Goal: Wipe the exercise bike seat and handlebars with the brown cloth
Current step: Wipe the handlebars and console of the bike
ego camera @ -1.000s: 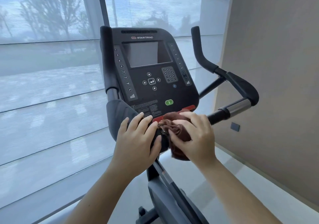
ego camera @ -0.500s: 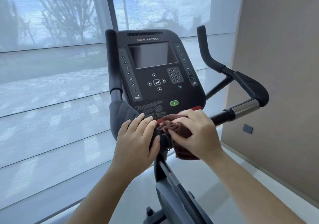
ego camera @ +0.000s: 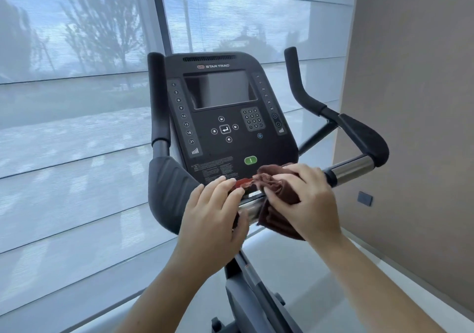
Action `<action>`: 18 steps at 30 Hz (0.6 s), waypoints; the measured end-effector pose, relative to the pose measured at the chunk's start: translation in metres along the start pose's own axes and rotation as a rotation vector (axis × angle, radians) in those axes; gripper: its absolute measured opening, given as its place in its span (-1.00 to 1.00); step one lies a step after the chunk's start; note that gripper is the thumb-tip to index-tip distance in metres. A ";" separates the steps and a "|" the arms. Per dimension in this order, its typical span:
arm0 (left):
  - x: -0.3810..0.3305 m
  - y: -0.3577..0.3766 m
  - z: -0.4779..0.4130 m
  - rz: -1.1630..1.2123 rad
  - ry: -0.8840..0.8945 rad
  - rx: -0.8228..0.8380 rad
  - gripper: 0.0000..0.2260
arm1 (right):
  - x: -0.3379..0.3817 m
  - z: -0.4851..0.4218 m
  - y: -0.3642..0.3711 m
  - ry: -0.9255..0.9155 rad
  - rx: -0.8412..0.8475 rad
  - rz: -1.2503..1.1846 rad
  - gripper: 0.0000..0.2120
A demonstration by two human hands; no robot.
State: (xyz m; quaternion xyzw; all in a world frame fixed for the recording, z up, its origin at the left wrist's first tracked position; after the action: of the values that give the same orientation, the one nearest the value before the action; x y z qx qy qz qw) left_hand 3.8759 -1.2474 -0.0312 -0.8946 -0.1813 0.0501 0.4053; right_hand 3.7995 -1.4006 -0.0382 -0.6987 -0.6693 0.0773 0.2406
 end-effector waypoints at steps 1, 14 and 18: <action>-0.008 0.004 -0.006 0.005 0.018 -0.007 -0.71 | -0.013 -0.001 -0.007 0.031 -0.038 0.011 -0.75; -0.049 0.054 -0.041 -0.128 -0.047 0.072 -0.77 | -0.058 -0.004 0.007 0.006 0.035 -0.031 -0.76; -0.049 0.054 -0.039 -0.141 -0.057 0.080 -0.77 | -0.085 -0.015 -0.002 -0.073 0.068 0.057 -0.76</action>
State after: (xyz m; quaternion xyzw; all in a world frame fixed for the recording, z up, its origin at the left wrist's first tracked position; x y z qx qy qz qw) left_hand 3.8545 -1.3258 -0.0476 -0.8608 -0.2533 0.0540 0.4381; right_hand 3.7959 -1.4871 -0.0426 -0.7057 -0.6543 0.1322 0.2375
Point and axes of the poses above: each hand's wrist, its own z-axis away from the middle knuckle, its own y-axis out of the palm, x = y × z, the point moved 3 cm from there along -z, towards the middle knuckle, and after that the axes turned 7 degrees about x, right-handed, at the moved point
